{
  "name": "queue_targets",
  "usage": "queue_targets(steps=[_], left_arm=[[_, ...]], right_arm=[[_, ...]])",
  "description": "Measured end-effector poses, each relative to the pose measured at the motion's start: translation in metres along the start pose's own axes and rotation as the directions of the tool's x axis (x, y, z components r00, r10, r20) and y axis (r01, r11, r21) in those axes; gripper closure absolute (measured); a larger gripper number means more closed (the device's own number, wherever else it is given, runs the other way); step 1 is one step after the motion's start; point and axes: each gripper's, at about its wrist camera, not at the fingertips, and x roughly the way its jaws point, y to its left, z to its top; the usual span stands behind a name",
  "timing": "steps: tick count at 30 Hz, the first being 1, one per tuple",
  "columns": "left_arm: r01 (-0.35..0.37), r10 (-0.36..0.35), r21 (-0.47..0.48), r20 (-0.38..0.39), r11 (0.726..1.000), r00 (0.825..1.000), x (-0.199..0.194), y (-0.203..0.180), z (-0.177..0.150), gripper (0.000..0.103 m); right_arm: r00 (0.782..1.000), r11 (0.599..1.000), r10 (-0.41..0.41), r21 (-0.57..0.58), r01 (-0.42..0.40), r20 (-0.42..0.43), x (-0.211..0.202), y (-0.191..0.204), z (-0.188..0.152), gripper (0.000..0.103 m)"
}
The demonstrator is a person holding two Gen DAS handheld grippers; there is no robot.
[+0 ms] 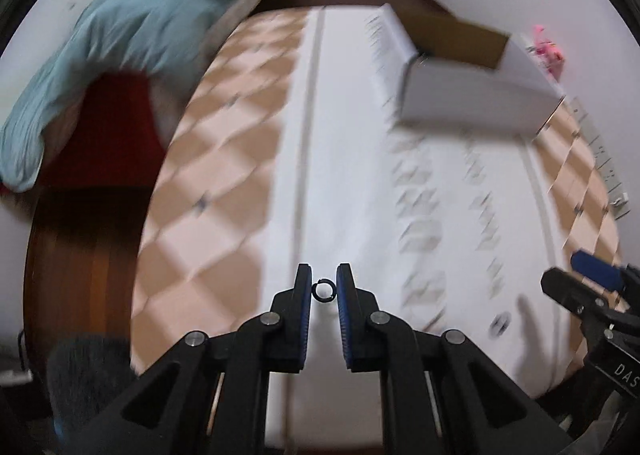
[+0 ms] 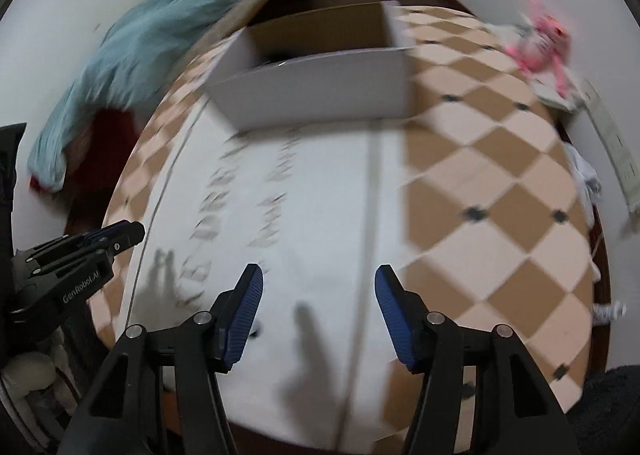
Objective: Organize jewelry
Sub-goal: 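Grasp a small black ring with the left gripper while the right gripper grasps another black ring, then carry both black rings into the white box and open both grippers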
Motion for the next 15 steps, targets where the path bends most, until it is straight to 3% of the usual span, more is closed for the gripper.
queue_targets(steps=[8,13,15], left_arm=[[-0.018,0.015,-0.042,-0.056,0.999,0.998,0.008,0.025,-0.039,0.093],[-0.007,0.005,-0.039,-0.046,0.999,0.999,0.005,0.024,-0.039,0.093],[-0.004,0.003,-0.033,-0.044,0.999,0.999,0.006,0.021,-0.037,0.093]], right_arm=[[0.999,0.99,-0.051,-0.134,0.048,-0.016,0.018,0.047,-0.026,0.044],[0.996,0.98,-0.092,-0.175,0.092,0.008,0.026,0.053,-0.032,0.085],[0.995,0.979,-0.094,-0.182,0.096,0.018,0.026,0.052,-0.032,0.089]])
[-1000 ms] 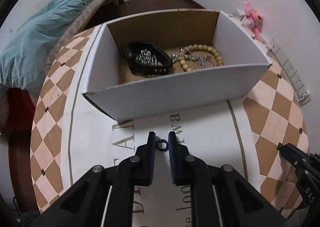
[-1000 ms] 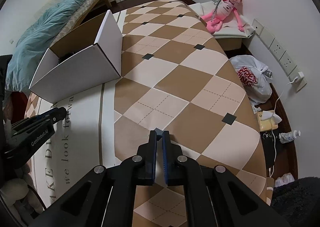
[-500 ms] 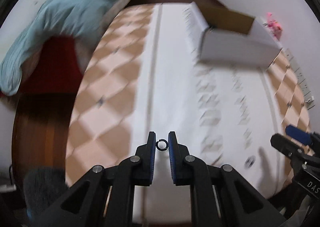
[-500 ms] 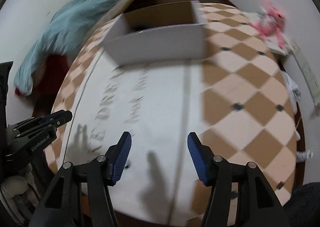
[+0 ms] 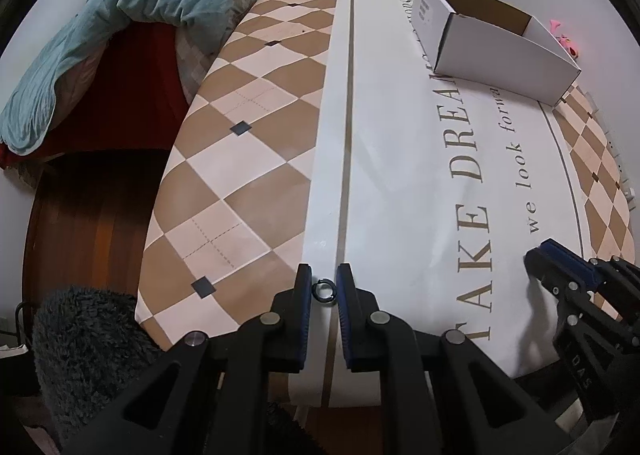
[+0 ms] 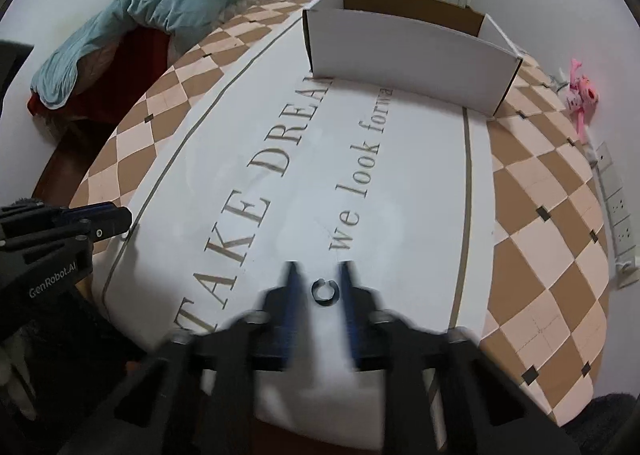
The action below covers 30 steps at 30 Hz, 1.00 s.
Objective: Organize jewelry
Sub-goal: 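Carry both black rings into the white box and open both grippers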
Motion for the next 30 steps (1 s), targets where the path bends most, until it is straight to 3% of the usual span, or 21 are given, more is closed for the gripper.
queue_targets(steps=[6,11,17,20,26,30], left_arm=[[0.021,-0.021,0.01,-0.005,1.0,1.0,-0.001,-0.008,0.002,0.093],[0.075,-0.076,0.017,0.028,0.997,0.997,-0.018,-0.024,0.026,0.093],[0.205,-0.207,0.033,0.12,0.978,0.971,-0.051,-0.056,0.104,0.093],[0.272,-0.276,0.047,0.124,0.961,0.953,-0.053,-0.071,0.156,0.093],[0.305,-0.309,0.075,0.047,0.95,0.95,-0.023,-0.095,0.229,0.093],[0.288,-0.287,0.069,-0.026,0.955,0.958,-0.003,-0.103,0.251,0.091]], right_arm=[[0.999,1.0,0.012,0.02,-0.012,0.031,-0.008,-0.006,-0.002,0.09],[0.995,0.992,0.052,0.109,-0.061,0.087,-0.034,-0.035,0.02,0.09],[0.977,0.954,0.109,0.258,-0.154,0.182,-0.064,-0.101,0.088,0.09],[0.968,0.93,0.146,0.307,-0.204,0.203,-0.061,-0.132,0.132,0.09],[0.968,0.905,0.216,0.346,-0.246,0.124,-0.023,-0.17,0.206,0.09],[0.975,0.917,0.217,0.334,-0.218,0.04,0.005,-0.177,0.23,0.089]])
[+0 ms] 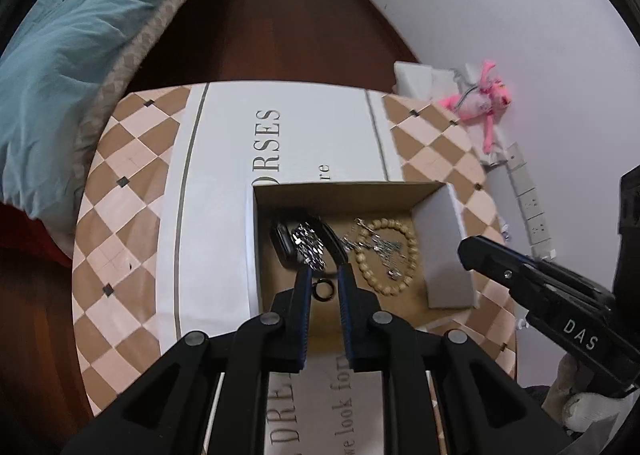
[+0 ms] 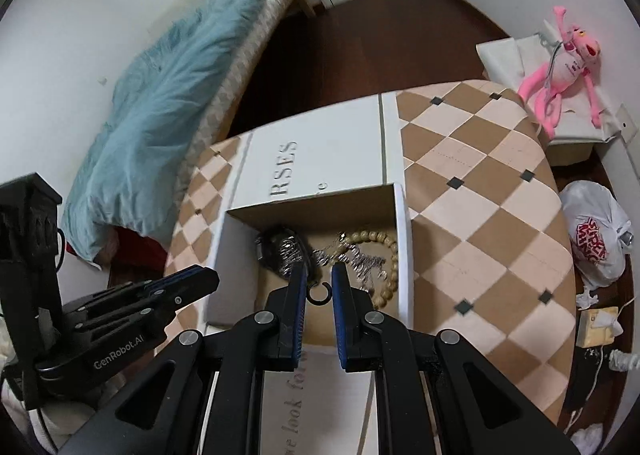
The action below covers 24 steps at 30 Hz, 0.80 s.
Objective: Organize jewelry
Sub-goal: 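Carry both black rings into the white box and open both grippers, then lift both grippers out of the box and back from the table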
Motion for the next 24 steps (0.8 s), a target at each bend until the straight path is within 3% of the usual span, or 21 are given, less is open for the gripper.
queue_targets(steps=[4,6,8,9,12,15,17,19,20,21,24], left_arm=[[-0.037,0.036,-0.009,-0.053,0.999,0.998,0.013,0.002,0.014,0.088],[-0.062,0.062,-0.004,-0.042,0.998,0.997,0.012,0.002,0.02,0.074],[-0.076,0.076,-0.001,-0.018,0.997,0.997,0.009,0.002,0.023,0.04],[-0.079,0.079,-0.004,-0.004,0.997,0.997,0.006,0.003,0.025,0.033],[-0.098,0.098,-0.009,0.03,0.995,0.995,-0.002,0.003,0.03,0.029],[-0.129,0.13,-0.008,0.043,0.992,0.991,-0.005,0.006,0.031,0.004],[-0.164,0.165,-0.009,0.061,0.986,0.984,-0.007,0.008,0.026,0.002],[-0.192,0.192,-0.011,0.077,0.981,0.978,-0.008,0.01,0.02,0.002],[-0.208,0.209,-0.01,0.087,0.978,0.974,-0.008,0.011,0.016,0.002],[-0.225,0.225,-0.013,0.096,0.974,0.97,-0.008,0.012,0.011,0.002],[-0.258,0.259,-0.02,0.113,0.966,0.959,-0.005,0.015,-0.005,0.002]], right_arm=[[0.995,0.999,-0.051,-0.003,0.051,-0.09,0.024,-0.006,0.019,0.089],[0.994,0.998,-0.06,-0.006,0.06,-0.096,0.026,-0.009,0.023,0.088],[0.994,0.997,-0.071,-0.016,0.07,-0.086,0.024,-0.01,0.027,0.087],[0.994,0.997,-0.076,-0.021,0.075,-0.083,0.023,-0.009,0.027,0.083],[0.993,0.995,-0.091,-0.033,0.089,-0.069,0.016,-0.009,0.027,0.067],[0.991,0.992,-0.121,-0.044,0.118,-0.055,0.01,-0.009,0.023,0.06],[0.982,0.982,-0.18,-0.064,0.177,-0.047,0.008,-0.008,0.016,0.05],[0.968,0.966,-0.246,-0.091,0.242,-0.037,0.008,-0.005,0.009,0.029],[0.956,0.952,-0.292,-0.106,0.287,-0.036,0.009,-0.004,0.003,0.014],[0.947,0.942,-0.321,-0.114,0.315,-0.036,0.01,-0.004,-0.002,0.007],[0.923,0.918,-0.382,-0.129,0.375,-0.039,0.014,-0.004,-0.015,0.006]])
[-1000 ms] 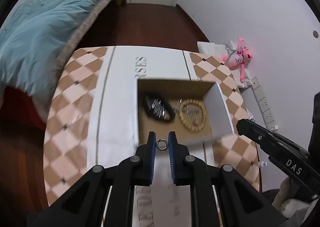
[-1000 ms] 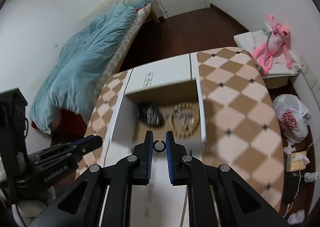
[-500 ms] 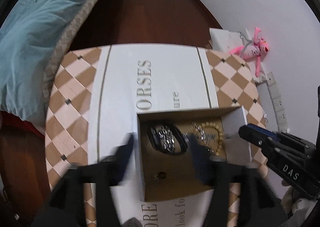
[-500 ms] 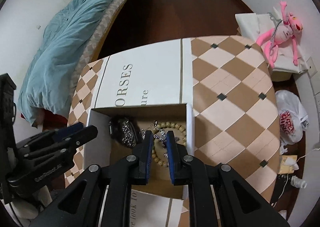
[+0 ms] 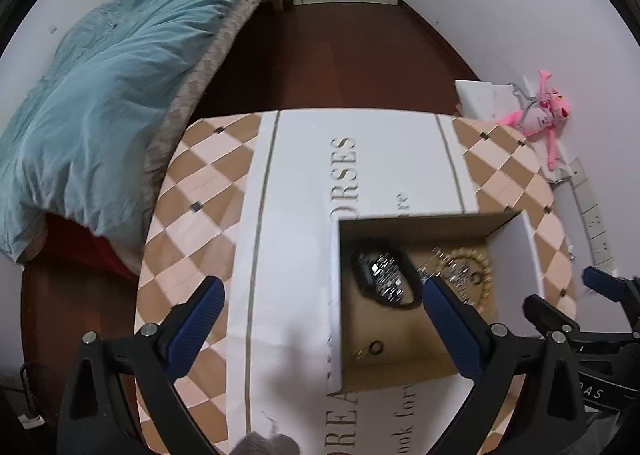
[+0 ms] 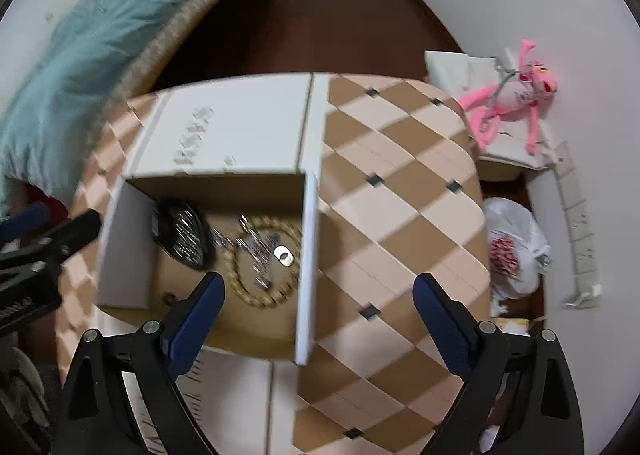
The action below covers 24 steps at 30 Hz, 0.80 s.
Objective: Organize jewelry
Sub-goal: 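Lift both grippers out of the box and back from the table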
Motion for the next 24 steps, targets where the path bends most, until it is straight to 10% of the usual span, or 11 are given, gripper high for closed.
queue_targets(steps=[11,24], left_arm=[[-0.014,0.014,-0.029,0.001,0.999,1.0,-0.014,0.003,-0.04,0.001],[-0.016,0.024,-0.046,0.183,0.999,0.983,-0.14,0.005,-0.077,0.001]], right_arm=[[0.995,0.997,-0.076,0.019,0.075,0.07,-0.031,0.005,-0.035,0.003],[0.955,0.995,-0.09,0.062,0.076,0.282,-0.172,0.007,-0.09,0.003]])
